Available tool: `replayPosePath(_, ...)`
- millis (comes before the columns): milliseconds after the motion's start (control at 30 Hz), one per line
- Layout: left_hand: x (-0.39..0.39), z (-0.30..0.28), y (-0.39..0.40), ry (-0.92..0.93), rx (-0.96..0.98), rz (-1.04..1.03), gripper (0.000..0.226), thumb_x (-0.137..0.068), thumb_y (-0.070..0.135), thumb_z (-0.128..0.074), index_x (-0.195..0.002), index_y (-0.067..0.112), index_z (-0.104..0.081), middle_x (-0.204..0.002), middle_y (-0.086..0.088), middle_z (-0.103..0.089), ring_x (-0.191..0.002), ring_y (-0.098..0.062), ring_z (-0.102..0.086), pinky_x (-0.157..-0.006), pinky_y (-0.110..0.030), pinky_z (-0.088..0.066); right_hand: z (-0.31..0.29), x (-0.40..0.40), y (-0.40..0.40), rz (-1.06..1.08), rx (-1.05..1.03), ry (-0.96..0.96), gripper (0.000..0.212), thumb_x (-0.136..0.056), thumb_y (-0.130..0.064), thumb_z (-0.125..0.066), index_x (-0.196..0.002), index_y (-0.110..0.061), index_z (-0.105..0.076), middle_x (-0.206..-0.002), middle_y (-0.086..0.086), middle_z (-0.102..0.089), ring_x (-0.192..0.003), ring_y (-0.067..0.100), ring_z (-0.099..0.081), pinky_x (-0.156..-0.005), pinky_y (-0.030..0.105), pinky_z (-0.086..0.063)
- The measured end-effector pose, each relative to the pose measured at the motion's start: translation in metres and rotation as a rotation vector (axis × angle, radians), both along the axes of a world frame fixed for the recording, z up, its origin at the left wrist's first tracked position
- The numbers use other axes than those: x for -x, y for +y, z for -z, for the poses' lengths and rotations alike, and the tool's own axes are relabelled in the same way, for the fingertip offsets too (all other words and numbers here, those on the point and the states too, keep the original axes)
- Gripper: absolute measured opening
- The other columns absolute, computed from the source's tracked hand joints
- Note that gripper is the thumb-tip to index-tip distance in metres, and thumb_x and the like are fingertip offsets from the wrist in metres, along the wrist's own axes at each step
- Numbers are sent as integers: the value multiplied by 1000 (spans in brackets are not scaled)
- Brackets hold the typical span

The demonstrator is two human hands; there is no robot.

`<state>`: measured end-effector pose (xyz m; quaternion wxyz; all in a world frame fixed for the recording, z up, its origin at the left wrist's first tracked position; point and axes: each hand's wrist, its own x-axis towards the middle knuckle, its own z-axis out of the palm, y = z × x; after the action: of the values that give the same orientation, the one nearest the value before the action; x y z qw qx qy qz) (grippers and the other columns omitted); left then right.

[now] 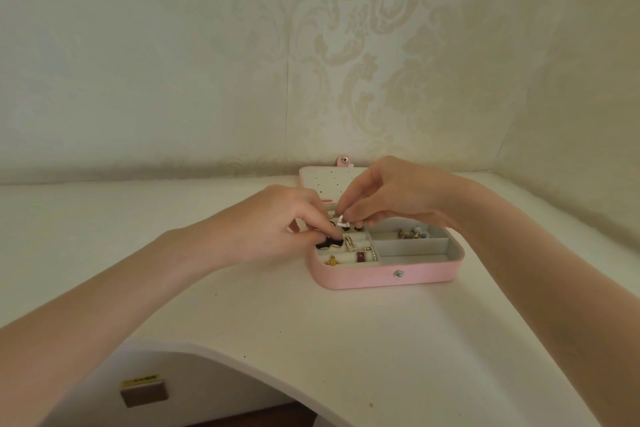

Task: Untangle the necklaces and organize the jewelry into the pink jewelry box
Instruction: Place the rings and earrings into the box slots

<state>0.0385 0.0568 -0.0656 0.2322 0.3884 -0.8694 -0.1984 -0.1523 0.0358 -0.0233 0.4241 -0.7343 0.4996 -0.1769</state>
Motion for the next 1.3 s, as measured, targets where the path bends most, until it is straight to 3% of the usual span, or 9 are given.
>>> replayPosePath(267, 0, 0, -2, -1, -10, 18, 25, -85, 9, -65, -99, 28, -74, -94, 12, -62, -87, 1, -56, -75, -10, -41, 2, -8, -3, 11, 29, 86, 11, -80, 0, -68, -77, -10, -71, -57, -3, -57, -47, 1, -49, -49, 12, -40)
replayPosePath(433, 0, 2, -1, 25, -23, 11, 26, -85, 7, -65, -101, 26, -73, -89, 17, -56, -89, -1, -56, -86, -22, -48, 0, -10, -4, 4, 1, 167, 10, -79, -7, -70, -75, -16, -72, -60, -4, -50, -53, 4, -42, -51, 13, -36)
replayPosePath(633, 0, 0, -2, 2, -30, 31, 27, -85, 6, -64, -102, 25, -73, -89, 18, -57, -91, -1, -58, -88, -25, -48, 2, -16, -4, -1, 12, 250, 8, -80, -9, -69, -81, -15, -73, -61, -5, -51, -56, 6, -39, -50, 13, -34)
replayPosePath(800, 0, -1, -2, -6, -34, 43, 26, -85, 4, -64, -103, 21, -73, -90, 20, -58, -93, 0, -58, -88, -25, -48, 5, -22, -4, -31, 70, 318, 12, -83, -11, -67, -91, -15, -73, -79, 5, -51, -65, 12, -39, -54, 16, -33)
replayPosePath(967, 1, -2, -2, -23, -42, 38, 25, -86, 5, -63, -103, 20, -73, -91, 17, -59, -92, -1, -58, -88, -27, -48, 6, -24, -6, -49, 120, 388, 17, -81, -14, -69, -69, -25, -64, -62, -3, -44, -59, 12, -37, -51, 18, -30)
replayPosePath(1167, 1, -9, -3, -37, -99, 12, 25, -86, 6, -63, -100, 23, -74, -93, 8, -65, -90, -2, -59, -87, -25, -48, 8, -17, -5, -36, 106, 309, 15, -82, -14, -68, -70, -23, -65, -67, -2, -52, -60, 11, -42, -55, 18, -35)
replayPosePath(1300, -3, -19, -5, 12, -101, -44, 23, -86, 8, -62, -93, 26, -74, -94, 3, -71, -85, -1, -62, -82, -19, -50, 4, -6, -1, 16, 96, 177, 11, -83, -15, -67, -73, -19, -68, -52, -11, -53, -52, 5, -43, -49, 13, -36)
